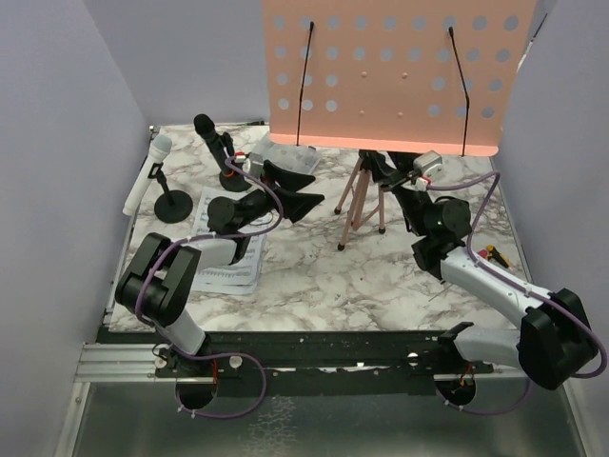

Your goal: Pack up the instrument practice props

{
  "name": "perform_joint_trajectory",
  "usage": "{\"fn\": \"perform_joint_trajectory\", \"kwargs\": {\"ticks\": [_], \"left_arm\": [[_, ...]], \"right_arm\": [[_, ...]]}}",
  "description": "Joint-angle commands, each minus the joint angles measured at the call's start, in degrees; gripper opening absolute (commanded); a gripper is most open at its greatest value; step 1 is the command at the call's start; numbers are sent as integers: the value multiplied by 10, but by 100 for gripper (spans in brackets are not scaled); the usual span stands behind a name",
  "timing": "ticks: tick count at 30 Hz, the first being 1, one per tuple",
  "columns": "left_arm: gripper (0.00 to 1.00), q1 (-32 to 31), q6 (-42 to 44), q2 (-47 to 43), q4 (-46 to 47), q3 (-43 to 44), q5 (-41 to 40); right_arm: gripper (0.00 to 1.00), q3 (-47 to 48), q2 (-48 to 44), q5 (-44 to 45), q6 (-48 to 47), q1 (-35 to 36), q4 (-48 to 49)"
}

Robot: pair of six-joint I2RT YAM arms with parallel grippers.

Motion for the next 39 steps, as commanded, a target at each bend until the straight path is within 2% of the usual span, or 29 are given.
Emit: {"fn": "perform_joint_trajectory", "kwargs": {"ticks": [1, 3, 6, 13, 17, 24, 27, 35, 39], "left_arm": [[80, -25, 83, -27, -50, -9, -42], [80, -43, 127, -36, -88, -10, -60], [80, -75, 192, -45, -144, -6, -101], [81, -104, 229, -24, -164, 9, -149], [81, -114, 237, -21, -166, 10, -159], [81, -134, 259, -1, -174, 11, -175], [81, -143, 268, 11, -176, 17, -189], [81, -154, 294, 32, -176, 38, -225], [81, -136, 289, 20, -177, 55, -210]], "right_arm": [[31, 7, 11, 21, -8, 3, 29], [19, 11, 3, 9, -3, 2, -1], [17, 15, -3, 4, 11, 2, -33], [39, 21, 10, 30, 22, 2, -49], [41, 21, 24, 61, 30, 2, -29], [40, 57, 55, 47, 37, 3, -32], [32, 60, 61, 47, 36, 2, -30], [1, 44, 46, 47, 36, 2, -31], [1, 42, 28, 26, 44, 3, -51]]}}
